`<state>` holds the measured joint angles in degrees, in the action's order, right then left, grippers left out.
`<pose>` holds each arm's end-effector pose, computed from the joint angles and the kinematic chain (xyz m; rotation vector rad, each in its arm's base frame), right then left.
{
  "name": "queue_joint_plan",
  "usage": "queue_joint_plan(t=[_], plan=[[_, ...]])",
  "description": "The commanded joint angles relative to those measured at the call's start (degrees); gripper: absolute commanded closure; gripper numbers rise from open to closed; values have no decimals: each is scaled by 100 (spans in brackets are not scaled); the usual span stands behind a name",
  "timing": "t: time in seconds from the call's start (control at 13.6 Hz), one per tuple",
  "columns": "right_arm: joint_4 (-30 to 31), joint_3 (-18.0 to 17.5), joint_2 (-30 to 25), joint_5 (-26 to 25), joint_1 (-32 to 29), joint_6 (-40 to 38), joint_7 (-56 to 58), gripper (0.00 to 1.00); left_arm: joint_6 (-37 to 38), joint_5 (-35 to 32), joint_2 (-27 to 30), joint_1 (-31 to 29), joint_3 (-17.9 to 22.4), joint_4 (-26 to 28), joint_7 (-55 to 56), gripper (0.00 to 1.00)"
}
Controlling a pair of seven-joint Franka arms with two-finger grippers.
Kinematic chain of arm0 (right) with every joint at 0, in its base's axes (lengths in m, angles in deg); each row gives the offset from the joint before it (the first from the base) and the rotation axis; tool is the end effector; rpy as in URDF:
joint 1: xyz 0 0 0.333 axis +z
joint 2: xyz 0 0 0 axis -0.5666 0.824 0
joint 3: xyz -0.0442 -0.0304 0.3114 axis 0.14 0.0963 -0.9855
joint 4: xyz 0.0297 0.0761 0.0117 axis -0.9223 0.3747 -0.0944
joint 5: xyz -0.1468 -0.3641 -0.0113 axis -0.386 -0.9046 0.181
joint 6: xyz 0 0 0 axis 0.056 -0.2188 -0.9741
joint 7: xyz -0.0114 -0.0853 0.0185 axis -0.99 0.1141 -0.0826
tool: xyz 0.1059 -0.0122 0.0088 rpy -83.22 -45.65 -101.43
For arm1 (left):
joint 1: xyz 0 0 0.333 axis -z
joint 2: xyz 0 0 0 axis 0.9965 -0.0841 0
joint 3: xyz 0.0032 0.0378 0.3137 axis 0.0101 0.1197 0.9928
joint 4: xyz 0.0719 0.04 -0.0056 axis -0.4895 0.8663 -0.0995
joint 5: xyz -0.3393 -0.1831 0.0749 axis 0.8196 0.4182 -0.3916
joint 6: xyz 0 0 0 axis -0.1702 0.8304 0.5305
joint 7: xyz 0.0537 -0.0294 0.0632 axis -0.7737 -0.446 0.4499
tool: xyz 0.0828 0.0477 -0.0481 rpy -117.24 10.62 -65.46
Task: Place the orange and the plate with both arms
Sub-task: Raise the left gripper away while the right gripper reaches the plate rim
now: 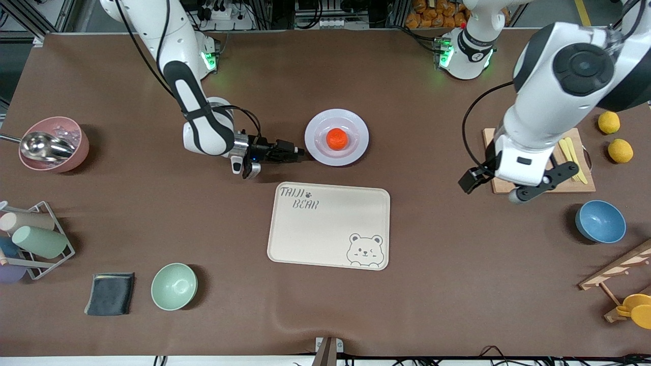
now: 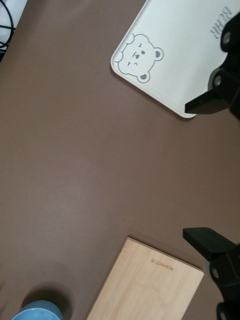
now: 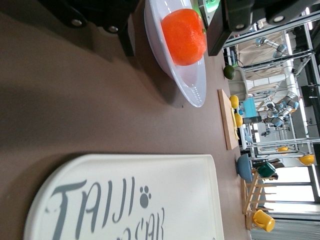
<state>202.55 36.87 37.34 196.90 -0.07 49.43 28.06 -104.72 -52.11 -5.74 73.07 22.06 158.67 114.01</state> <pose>0.4052 0.2876 0.1274 -2.0288 0.0760 0.0678 0.5960 -0.1837 0.5467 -3.0282 -0.6942 -0.0942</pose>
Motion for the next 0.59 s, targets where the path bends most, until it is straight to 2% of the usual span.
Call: queue_joint_plan(t=[0.0, 0.15, 0.22, 0.52], plan=[[-57, 40, 74, 320, 149, 68, 137, 35, 534, 356, 305, 76, 305, -253, -563, 0], [-57, 49, 92, 461, 255, 68, 164, 40, 640, 584, 464, 1039, 1698, -236, -1527, 0], [-57, 49, 92, 497, 299, 68, 173, 41, 736, 768, 551, 1148, 2071, -236, -2081, 0], [-57, 49, 206, 655, 361, 68, 374, 44, 825, 928, 736, 991, 2399, -175, -2946, 0]])
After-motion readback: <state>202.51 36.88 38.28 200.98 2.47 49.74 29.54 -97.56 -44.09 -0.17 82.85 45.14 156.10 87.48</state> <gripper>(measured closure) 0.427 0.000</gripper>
